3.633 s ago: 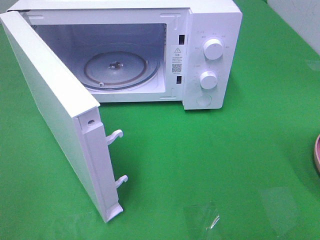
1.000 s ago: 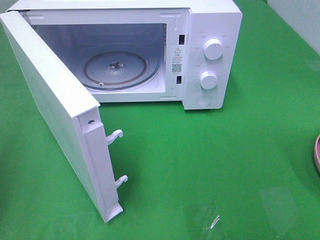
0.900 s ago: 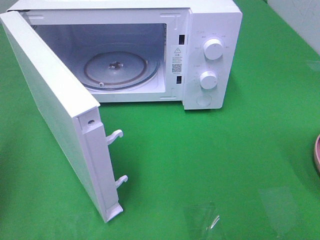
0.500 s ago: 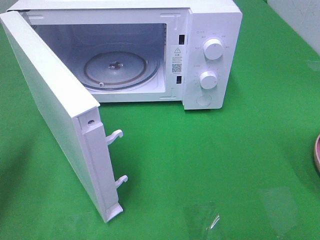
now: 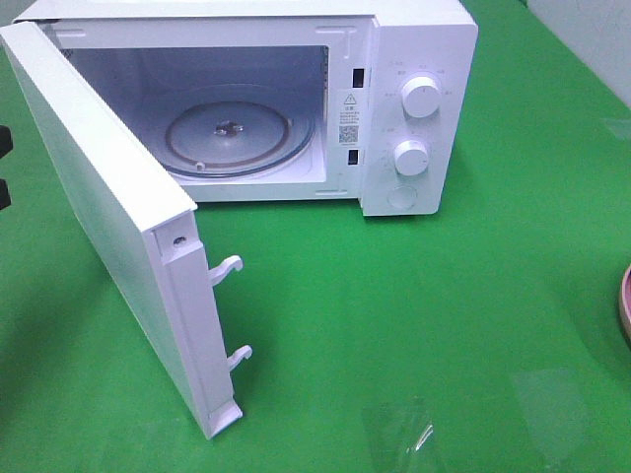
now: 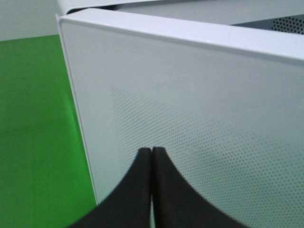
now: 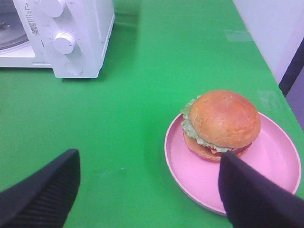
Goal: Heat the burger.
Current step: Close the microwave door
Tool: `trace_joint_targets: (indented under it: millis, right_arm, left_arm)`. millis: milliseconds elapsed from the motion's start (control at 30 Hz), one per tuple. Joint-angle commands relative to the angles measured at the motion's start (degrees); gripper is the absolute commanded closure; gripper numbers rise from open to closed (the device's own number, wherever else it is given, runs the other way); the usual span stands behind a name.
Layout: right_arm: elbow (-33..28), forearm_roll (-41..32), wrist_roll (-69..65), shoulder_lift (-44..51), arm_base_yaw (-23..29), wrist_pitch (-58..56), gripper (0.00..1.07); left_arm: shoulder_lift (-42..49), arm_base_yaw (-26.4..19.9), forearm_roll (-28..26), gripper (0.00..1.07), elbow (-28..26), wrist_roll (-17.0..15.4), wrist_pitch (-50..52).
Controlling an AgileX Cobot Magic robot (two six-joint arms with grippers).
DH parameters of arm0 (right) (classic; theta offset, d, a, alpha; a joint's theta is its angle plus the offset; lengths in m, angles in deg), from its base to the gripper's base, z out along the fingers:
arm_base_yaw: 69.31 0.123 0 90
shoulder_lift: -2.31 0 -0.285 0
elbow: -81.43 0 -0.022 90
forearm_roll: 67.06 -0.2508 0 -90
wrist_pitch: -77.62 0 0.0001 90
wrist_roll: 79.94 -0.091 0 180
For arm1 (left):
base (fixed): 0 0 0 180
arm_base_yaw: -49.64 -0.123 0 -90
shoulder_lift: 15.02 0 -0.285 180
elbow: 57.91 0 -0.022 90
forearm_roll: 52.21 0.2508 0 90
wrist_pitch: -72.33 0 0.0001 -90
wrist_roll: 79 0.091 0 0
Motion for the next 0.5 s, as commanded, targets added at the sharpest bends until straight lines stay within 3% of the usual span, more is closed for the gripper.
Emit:
trace_joint_targets:
  millis: [33,300,500]
  right_arm:
    - [-0.1,0.2,0.5,1.7,-0.2,0.6,0.31]
    - [-0.1,0.2,0.5,1.7,-0.2,0.6,0.31]
    - [-0.1,0.2,0.5,1.7,-0.2,0.6,0.31]
  left_arm:
    - [-1.4,0.1,0.5,1.07,-0.6,-0.9,2.9]
    - [-5.4,0.1,0.5,1.07,-0.6,-0.9,7.3]
    - [-6.8,4.1,-0.9,1.07,-2.1,-0.3,5.8]
